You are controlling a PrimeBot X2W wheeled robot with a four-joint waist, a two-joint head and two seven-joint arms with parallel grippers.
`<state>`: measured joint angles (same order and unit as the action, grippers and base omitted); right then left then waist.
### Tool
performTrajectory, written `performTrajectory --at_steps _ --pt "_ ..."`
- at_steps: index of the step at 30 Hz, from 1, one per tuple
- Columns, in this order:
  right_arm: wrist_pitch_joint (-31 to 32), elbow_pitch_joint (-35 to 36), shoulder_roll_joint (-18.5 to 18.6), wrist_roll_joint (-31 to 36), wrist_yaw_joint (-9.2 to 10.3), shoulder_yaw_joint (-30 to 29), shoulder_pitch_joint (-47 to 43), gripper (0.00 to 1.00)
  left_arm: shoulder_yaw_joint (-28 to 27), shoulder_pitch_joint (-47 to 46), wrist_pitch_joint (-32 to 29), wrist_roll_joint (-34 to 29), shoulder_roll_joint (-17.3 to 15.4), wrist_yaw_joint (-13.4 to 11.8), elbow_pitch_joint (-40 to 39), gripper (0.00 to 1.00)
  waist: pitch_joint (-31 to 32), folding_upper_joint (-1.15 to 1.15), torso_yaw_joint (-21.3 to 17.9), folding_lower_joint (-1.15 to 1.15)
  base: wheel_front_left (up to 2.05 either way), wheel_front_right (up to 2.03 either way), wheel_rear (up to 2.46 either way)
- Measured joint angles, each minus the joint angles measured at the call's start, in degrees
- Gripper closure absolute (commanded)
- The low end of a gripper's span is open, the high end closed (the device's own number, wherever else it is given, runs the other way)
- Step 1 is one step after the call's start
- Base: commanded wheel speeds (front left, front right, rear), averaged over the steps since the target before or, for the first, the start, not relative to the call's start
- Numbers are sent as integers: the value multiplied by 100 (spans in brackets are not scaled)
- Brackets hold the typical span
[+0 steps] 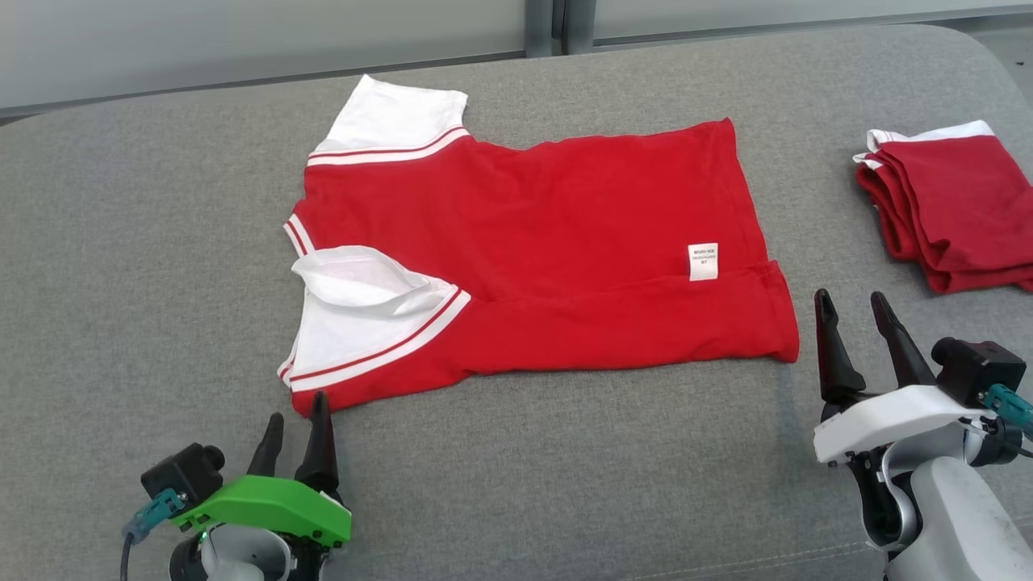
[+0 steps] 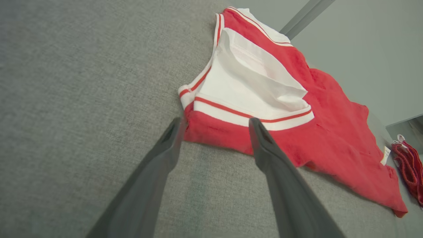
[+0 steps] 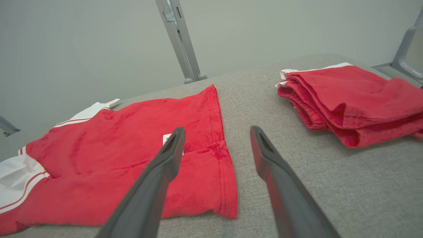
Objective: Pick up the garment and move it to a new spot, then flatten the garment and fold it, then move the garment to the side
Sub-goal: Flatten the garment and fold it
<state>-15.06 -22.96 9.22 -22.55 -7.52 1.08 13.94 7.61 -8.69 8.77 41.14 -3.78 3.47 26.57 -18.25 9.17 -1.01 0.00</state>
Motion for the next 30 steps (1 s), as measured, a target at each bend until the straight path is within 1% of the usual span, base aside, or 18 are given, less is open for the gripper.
performTrajectory --at_steps 8,14,24,25,26,27,28,29,30 --pt "0 141 -88 18 0 -52 -113 0 32 4 -96 333 64 -22 391 0 -53 0 -112 0 0 0 0" --pt "0 203 -86 22 0 -32 -107 0 -25 -250 89 509 73 -18 859 0 -160 0 -213 0 0 0 0" --pt "0 263 -43 26 0 -31 -77 0 -90 -711 364 671 73 166 1499 0 -320 0 -354 0 0 0 0" --pt "0 264 -41 27 0 -31 -76 0 -89 -750 378 671 69 180 1564 7 -328 0 -362 0 0 0 0" --pt "0 264 -36 34 0 -31 -76 0 -88 -787 407 670 66 191 1628 27 -332 0 -369 0 0 0 0" --pt "0 264 -30 43 0 -31 -76 0 -85 -820 439 667 64 203 1682 51 -333 -1 -372 0 0 0 0" --pt "0 264 -25 48 0 -32 -76 0 -74 -847 452 651 63 213 1727 64 -331 -1 -372 0 0 0 0" --pt "0 261 -24 49 0 -32 -76 0 -63 -871 489 641 57 240 1762 73 -326 -1 -369 0 0 0 0" --pt "0 256 -24 49 0 -34 -77 0 -56 -897 503 625 53 258 1788 79 -320 -1 -363 0 0 0 0"
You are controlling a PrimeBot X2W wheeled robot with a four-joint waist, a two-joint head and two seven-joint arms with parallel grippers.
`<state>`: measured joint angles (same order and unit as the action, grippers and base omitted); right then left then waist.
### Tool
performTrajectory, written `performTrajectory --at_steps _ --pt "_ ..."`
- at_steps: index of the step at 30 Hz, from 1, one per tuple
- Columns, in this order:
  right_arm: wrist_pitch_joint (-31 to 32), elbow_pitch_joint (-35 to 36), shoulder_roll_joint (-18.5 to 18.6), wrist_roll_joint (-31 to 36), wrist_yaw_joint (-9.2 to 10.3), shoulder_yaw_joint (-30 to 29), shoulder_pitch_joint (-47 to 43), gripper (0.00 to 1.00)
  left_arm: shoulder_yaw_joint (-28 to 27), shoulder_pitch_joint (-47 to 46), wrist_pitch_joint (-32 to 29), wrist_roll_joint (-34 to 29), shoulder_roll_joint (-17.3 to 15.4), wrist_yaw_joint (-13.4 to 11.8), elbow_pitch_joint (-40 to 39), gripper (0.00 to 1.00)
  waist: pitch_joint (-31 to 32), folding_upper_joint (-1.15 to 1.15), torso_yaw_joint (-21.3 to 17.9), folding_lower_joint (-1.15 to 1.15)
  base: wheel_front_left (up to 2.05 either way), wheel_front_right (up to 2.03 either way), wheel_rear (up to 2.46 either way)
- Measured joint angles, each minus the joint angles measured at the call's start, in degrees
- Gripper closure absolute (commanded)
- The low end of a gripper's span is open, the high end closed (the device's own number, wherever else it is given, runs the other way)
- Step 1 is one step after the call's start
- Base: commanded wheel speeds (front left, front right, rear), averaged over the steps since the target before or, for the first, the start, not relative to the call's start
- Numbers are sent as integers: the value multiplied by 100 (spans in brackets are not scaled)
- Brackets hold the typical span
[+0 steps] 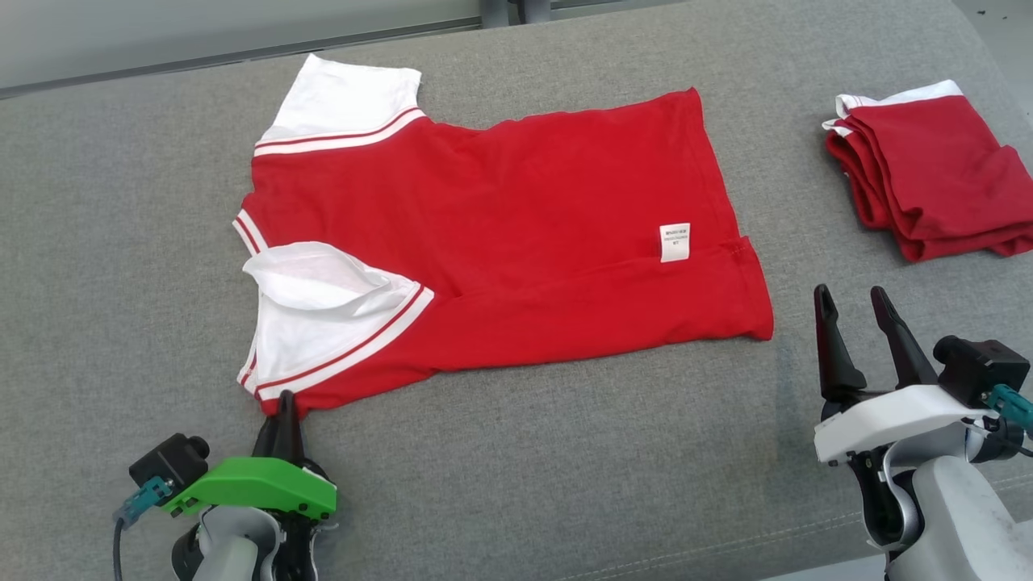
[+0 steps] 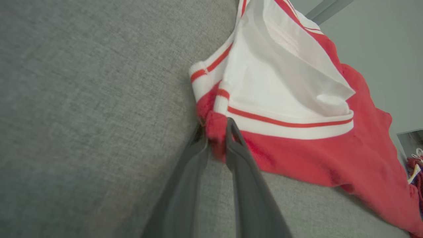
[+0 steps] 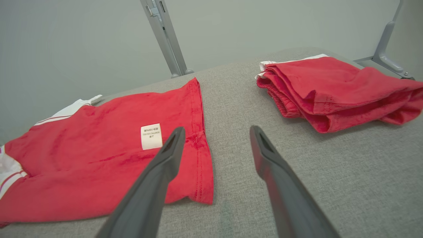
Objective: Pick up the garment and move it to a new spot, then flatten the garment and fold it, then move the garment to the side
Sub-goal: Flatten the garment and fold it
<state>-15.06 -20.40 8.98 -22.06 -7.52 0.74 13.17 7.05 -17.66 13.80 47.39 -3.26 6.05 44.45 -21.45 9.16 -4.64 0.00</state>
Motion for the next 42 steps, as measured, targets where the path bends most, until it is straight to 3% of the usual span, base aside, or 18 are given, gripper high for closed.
performTrajectory --at_steps 2,5,16,31,32,33,36,37,38,42 --pt "0 -41 -1 -1 0 -3 -3 0 22 -17 41 -5 8 35 -1 91 17 0 17 0 0 0 0" --pt "68 -187 -45 -119 0 -19 -32 0 19 -15 90 -18 25 69 -165 100 57 0 78 0 0 0 0" --pt "298 -976 -216 -641 0 60 -54 0 -1 368 116 -211 30 107 -1116 100 134 0 354 0 0 0 0" --pt "521 -2867 -421 -1368 2 174 1229 0 267 477 32 -316 33 -57 -1629 100 4 0 578 0 0 0 0" --pt "521 -2948 -426 -1437 2 179 1300 13 275 475 31 -316 32 -60 -1636 100 -6 0 583 0 0 0 0" --pt "512 -3016 -430 -1516 2 196 1362 49 286 474 31 -318 33 -74 -1642 100 -15 0 587 0 0 0 0" --pt "417 -3178 -422 -1586 3 293 1504 76 299 469 31 -325 32 -86 -1660 100 -27 0 597 0 0 0 0" --pt "382 -3212 -414 -1615 3 333 1542 91 304 468 31 -325 31 -85 -1669 100 -27 0 599 0 0 0 0" --pt "342 -3216 -411 -1633 3 385 1568 100 303 468 31 -331 27 -85 -1686 100 -25 0 601 0 0 0 0" --pt "204 -3106 -325 -1736 3 572 1592 100 293 471 40 -408 -7 -102 -1857 100 7 0 607 0 0 0 0"
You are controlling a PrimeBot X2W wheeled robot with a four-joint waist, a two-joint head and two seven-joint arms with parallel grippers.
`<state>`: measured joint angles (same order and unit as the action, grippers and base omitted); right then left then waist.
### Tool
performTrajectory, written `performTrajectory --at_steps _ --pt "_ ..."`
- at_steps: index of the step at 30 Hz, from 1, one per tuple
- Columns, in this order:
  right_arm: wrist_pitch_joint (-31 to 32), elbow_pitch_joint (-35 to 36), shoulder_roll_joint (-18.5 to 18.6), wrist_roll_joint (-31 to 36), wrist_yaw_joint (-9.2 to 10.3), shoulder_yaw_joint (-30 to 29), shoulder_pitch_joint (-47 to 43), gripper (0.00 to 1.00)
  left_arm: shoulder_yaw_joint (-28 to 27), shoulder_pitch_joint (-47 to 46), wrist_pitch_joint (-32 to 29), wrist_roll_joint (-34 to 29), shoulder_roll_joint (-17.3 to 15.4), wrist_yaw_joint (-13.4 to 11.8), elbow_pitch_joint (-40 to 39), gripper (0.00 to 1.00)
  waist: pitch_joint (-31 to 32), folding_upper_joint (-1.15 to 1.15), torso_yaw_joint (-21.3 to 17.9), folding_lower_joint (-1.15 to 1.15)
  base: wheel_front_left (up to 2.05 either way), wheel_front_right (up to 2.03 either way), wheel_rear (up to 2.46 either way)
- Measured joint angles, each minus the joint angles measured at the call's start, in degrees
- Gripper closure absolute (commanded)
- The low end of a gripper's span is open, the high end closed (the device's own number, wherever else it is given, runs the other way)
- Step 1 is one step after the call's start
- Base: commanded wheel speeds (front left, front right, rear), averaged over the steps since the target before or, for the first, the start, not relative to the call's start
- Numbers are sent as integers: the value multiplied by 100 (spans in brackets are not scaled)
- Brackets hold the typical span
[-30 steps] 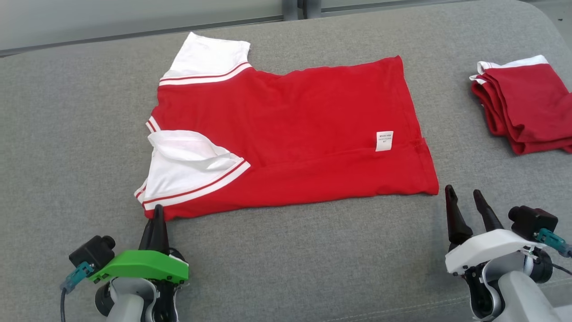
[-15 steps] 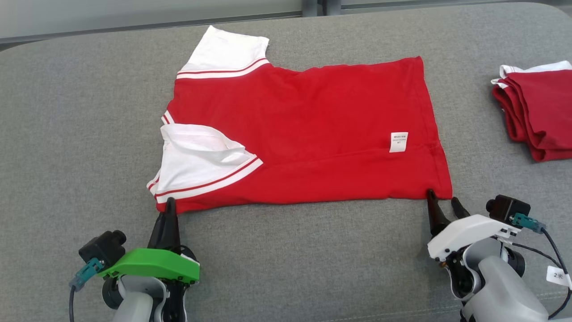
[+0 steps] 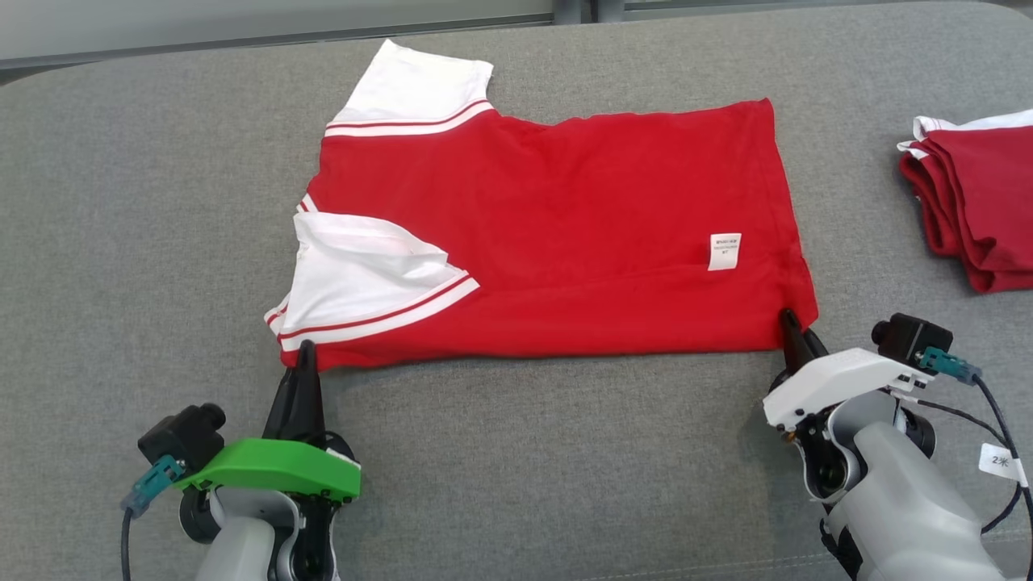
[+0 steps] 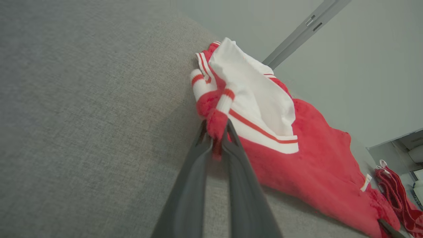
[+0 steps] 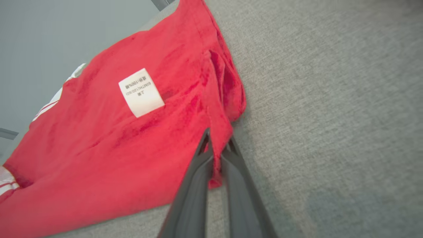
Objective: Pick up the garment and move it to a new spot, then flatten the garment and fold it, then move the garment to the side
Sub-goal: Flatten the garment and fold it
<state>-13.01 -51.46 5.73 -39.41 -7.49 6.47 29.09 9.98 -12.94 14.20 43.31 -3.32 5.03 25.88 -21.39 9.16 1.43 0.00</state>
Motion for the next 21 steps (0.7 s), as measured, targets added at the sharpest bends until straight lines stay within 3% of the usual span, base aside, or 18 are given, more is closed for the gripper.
performTrajectory --at_steps 8,15,21 --pt "-130 778 227 -369 0 310 -444 100 8 452 24 -109 -130 -103 -604 100 144 0 8 0 0 0 0" --pt "-144 1424 390 -577 -1 369 -1244 100 99 1218 -190 -193 -280 -372 -1224 100 244 1 -78 0 0 0 0" --pt "-68 1556 377 -556 -1 296 -1612 100 125 1589 -415 -179 -294 -594 -1448 100 286 1 -171 0 0 0 0"
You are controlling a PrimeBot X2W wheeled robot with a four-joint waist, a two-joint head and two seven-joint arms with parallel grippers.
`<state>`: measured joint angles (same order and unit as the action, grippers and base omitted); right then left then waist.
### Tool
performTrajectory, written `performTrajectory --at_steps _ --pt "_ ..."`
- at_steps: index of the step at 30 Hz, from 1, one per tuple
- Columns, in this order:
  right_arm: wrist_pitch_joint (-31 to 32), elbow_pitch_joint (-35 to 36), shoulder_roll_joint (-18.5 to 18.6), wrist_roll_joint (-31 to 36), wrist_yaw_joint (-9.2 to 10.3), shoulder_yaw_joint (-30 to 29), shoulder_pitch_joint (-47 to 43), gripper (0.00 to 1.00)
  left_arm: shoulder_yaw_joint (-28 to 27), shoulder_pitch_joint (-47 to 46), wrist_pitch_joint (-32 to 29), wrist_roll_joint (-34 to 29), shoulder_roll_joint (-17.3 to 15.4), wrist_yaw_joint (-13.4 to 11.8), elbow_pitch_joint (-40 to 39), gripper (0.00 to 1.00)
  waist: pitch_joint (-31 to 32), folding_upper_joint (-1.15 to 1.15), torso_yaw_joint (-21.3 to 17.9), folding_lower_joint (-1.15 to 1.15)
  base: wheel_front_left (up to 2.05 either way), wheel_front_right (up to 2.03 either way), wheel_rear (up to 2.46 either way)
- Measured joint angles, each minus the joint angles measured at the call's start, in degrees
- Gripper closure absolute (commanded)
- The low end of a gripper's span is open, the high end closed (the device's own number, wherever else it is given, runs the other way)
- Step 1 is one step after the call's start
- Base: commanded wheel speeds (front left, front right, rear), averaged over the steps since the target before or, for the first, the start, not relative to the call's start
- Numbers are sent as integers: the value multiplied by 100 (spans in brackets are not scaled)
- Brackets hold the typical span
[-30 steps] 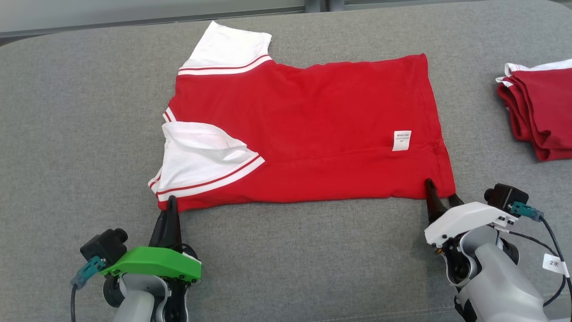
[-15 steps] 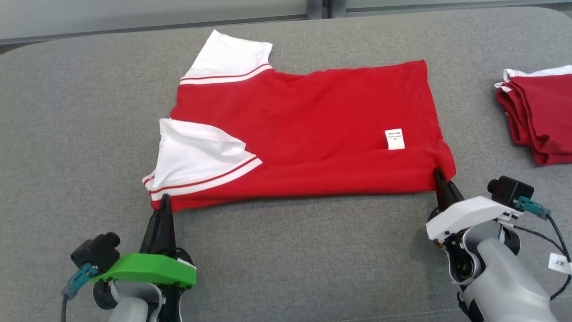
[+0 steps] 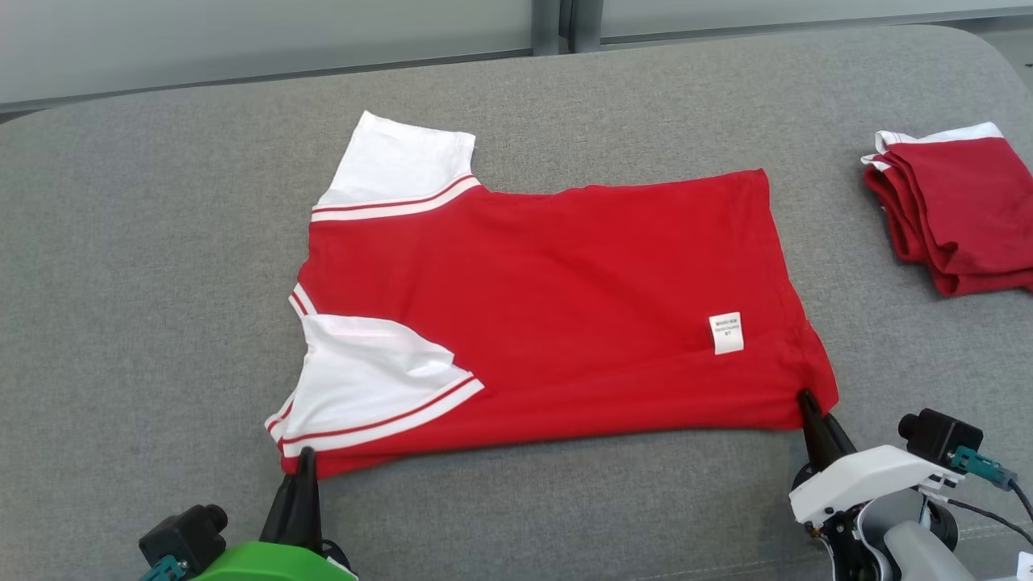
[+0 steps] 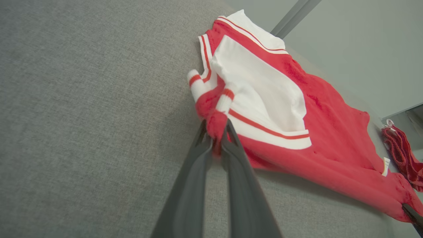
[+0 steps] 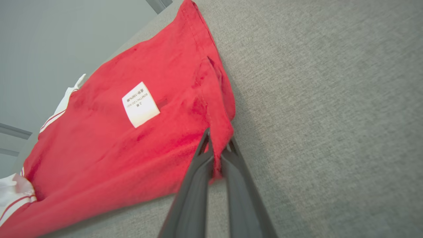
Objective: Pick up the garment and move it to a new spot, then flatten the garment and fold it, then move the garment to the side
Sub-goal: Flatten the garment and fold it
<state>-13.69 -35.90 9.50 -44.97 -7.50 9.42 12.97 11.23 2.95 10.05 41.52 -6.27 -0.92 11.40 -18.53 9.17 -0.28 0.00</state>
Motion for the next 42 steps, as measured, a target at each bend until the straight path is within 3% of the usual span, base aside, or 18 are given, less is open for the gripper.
performTrajectory --at_steps 6,7,8,9,10,11,17,25,34,42 --pt "57 -216 -77 189 -1 -96 -67 100 111 18 -198 -131 -51 -208 278 100 64 0 -39 0 0 0 0" --pt "58 -255 -101 201 -1 -109 -65 89 123 -3 -199 -131 -43 -211 339 88 72 0 -38 0 0 0 0" --pt "58 -288 -119 250 -1 -114 -63 67 131 -25 -218 -131 -40 -213 386 60 76 0 -36 0 0 0 0" --pt "57 -324 -121 299 -1 -116 -61 67 131 -48 -231 -131 -37 -221 431 60 80 0 -35 0 0 0 0" --pt "56 -343 -121 325 -1 -125 -60 53 132 -80 -233 -131 -36 -242 486 7 83 0 -37 0 0 0 0" --pt "48 -353 -127 344 -1 -144 -59 2 134 -106 -235 -132 -37 -263 543 0 84 0 -41 0 0 0 0" --pt "-11 -337 -102 478 1 -333 -118 0 142 -103 -342 -132 -109 -321 669 0 66 0 -77 0 0 0 0" --pt "-87 169 51 927 1 -805 -275 0 78 -280 -431 -342 -550 -438 223 0 -23 0 -141 0 0 0 0" --pt "70 1334 60 1555 1 -911 -94 0 381 -2035 -1272 -743 -1102 -203 -80 0 -309 -1 -307 0 0 0 0" --pt "304 1926 -136 1701 1 -649 242 0 581 -3478 -1880 -954 -1288 -7 660 0 -767 -2 -561 0 0 0 0"
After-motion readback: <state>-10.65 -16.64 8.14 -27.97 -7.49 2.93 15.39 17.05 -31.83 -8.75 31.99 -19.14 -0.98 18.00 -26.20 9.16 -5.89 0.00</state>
